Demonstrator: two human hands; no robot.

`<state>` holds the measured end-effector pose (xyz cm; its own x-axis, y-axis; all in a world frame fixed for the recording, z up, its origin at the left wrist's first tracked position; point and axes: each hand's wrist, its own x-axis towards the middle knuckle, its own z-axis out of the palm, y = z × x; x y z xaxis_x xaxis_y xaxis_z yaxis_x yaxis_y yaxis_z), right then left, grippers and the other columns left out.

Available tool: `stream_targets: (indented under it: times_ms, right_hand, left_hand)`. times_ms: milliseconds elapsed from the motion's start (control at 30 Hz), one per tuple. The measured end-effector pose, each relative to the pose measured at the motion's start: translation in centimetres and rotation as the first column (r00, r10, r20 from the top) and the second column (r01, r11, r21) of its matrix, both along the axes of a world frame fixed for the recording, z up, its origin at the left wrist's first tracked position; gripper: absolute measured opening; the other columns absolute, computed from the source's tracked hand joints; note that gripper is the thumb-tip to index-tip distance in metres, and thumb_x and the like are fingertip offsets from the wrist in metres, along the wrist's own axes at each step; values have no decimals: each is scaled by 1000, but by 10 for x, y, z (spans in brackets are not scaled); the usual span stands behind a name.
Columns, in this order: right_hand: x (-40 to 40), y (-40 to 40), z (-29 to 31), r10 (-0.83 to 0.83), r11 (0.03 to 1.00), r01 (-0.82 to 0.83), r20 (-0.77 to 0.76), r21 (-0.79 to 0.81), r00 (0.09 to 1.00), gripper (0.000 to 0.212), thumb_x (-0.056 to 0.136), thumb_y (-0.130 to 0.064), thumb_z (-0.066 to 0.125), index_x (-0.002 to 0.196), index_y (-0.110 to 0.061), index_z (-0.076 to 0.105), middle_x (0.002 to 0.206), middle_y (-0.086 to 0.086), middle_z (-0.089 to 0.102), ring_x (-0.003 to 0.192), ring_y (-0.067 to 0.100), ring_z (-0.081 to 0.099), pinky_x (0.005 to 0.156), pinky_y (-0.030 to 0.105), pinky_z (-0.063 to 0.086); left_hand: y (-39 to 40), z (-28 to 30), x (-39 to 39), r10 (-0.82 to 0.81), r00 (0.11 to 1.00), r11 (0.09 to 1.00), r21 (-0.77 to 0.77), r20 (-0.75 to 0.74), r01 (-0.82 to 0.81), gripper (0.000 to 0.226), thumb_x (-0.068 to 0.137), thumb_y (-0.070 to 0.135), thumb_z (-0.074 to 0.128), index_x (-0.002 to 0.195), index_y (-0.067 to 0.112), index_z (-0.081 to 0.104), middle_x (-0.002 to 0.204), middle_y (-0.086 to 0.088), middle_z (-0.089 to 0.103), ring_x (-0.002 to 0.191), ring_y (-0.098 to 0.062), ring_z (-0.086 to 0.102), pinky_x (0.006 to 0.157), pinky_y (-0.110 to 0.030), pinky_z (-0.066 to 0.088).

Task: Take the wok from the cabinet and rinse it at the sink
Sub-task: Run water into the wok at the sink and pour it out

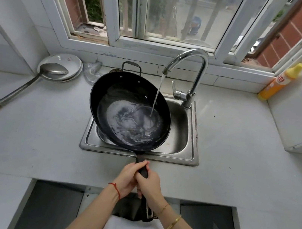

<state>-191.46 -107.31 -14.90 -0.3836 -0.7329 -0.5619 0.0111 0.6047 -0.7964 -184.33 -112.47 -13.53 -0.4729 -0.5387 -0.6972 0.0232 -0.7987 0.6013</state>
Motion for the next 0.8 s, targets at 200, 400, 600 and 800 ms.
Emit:
stream_targets:
  times_ms: [200, 400, 600, 800]
  right_hand:
    - [-1, -6, 5, -28, 997, 0, 359, 79, 933, 15, 89, -13, 54, 78, -14, 43, 41, -3, 33, 33, 11, 33, 36, 18, 28]
    - [6, -20, 11, -72, 994, 17, 510, 111, 857, 26, 91, -16, 48, 68, -22, 36, 41, -5, 25, 30, 7, 24, 32, 15, 22]
    - [7, -27, 14, -99, 991, -10, 765, 136, 636, 40, 101, -36, 43, 64, -24, 34, 32, -8, 24, 22, 3, 25, 24, 15, 19]
    - [11, -29, 16, -85, 994, -12, 850, 106, 521, 55, 101, -42, 42, 50, -22, 40, 30, -8, 27, 20, 4, 27, 23, 14, 22]
  left_hand:
    - [-4, 6, 8, -28, 1000, 999, -21, -9, 28, 18, 96, 28, 52, 88, 12, 55, 66, -2, 60, 51, -15, 52, 42, -24, 38]
    - [-9, 6, 10, 21, 991, 997, -81, 135, -10, 27, 87, 38, 64, 82, 14, 53, 53, -1, 48, 31, -12, 35, 36, -16, 30]
    - [-10, 7, 5, 199, 944, 959, -249, 262, -133, 28, 82, 37, 70, 73, 13, 58, 51, -4, 51, 32, -15, 40, 35, -19, 35]
    - [-10, 9, 7, 269, 912, 897, -425, 310, -120, 33, 86, 36, 67, 85, 3, 61, 65, -8, 56, 46, -16, 47, 43, -25, 42]
